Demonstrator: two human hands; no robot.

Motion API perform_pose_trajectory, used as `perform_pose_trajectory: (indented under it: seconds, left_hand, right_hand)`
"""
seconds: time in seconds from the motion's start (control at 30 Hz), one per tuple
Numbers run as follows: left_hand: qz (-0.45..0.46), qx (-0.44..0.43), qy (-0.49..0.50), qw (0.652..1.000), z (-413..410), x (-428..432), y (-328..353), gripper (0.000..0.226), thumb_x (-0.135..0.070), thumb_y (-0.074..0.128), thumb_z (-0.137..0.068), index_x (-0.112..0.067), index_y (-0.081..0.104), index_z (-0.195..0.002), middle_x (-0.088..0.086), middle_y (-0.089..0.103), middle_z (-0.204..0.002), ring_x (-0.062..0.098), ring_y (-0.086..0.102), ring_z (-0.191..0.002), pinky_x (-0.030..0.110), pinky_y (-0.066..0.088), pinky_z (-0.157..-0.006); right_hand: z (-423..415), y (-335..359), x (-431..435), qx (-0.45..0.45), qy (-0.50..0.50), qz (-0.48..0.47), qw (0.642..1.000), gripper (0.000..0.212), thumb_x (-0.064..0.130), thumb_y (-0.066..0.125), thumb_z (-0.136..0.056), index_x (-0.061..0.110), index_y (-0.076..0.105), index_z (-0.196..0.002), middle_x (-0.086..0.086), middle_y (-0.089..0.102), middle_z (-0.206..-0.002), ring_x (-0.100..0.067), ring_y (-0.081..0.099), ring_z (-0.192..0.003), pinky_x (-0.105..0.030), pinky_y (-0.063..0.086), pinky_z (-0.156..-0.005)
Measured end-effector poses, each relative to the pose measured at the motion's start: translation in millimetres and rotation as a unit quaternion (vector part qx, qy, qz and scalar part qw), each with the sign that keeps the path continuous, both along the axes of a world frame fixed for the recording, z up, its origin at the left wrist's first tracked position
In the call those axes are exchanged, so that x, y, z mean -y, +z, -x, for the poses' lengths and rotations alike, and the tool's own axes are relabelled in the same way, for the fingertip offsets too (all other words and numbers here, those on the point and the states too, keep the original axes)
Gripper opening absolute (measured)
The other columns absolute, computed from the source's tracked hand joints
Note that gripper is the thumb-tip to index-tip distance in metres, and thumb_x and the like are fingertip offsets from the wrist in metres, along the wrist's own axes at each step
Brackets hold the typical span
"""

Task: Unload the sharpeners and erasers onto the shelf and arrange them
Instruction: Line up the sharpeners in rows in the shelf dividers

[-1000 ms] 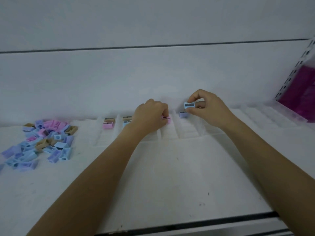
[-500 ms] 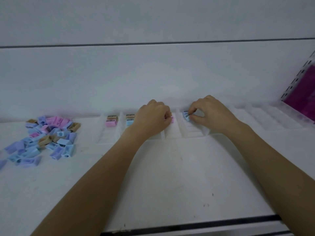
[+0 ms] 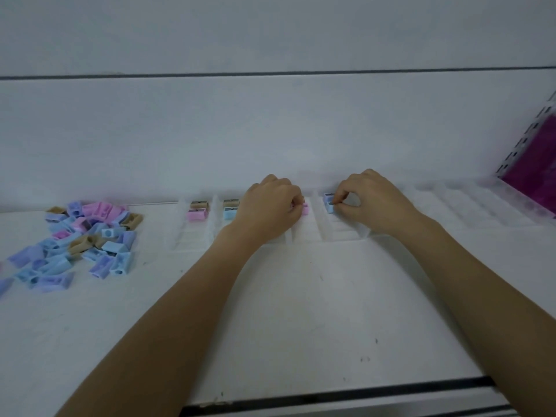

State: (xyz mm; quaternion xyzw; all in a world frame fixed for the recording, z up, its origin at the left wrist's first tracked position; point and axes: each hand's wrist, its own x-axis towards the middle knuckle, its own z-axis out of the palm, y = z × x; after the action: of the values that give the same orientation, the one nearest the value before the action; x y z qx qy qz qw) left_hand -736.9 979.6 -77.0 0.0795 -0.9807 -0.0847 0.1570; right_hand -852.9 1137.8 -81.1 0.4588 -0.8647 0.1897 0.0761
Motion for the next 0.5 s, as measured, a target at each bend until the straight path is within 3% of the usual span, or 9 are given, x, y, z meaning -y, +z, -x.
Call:
perform_pose_trajectory:
  seconds: [0.2,0.33,0.5]
  left_hand:
    - [0.028,-0.001,0.012,1.000,0.2,2.9,-2.8,0.034,-0.031,0.035,-0.098,-0.017,0.062,-0.113,-0.003,0.057,-0.121,0.018,0.039,-0.118,0.029,0.033,-0.090]
    - [0.015,0.051,0.004,0.999,1.2,2.4,-3.9,0.042,-0.033,0.026,-0.099,-0.019,0.062,-0.115,-0.003,0.054,-0.123,0.018,0.035,-0.120,0.031,0.030,-0.094]
    - [0.006,0.053,-0.003,0.999,-0.1,2.6,-3.4,0.041,-0.033,0.026,-0.099,-0.021,0.063,-0.114,-0.005,0.054,-0.123,0.017,0.034,-0.120,0.031,0.028,-0.095]
  right_hand:
    - [4.3,-1.0,-1.5,-0.020,-0.006,-0.003,1.000,0.027,0.016,0.050,-0.089,0.016,0.065,-0.111,0.002,0.062,-0.115,-0.026,0.045,-0.107,-0.037,0.036,-0.093]
    - [2.4,-3.9,-0.2,0.004,0.007,-0.034,0.999,0.034,0.024,0.039,-0.091,0.023,0.066,-0.111,0.007,0.062,-0.111,-0.024,0.043,-0.108,-0.035,0.035,-0.093]
    - [4.4,-4.5,-0.3,0.007,0.007,-0.043,0.999,0.038,0.025,0.036,-0.088,0.023,0.067,-0.111,0.007,0.063,-0.111,-0.024,0.045,-0.108,-0.033,0.034,-0.092]
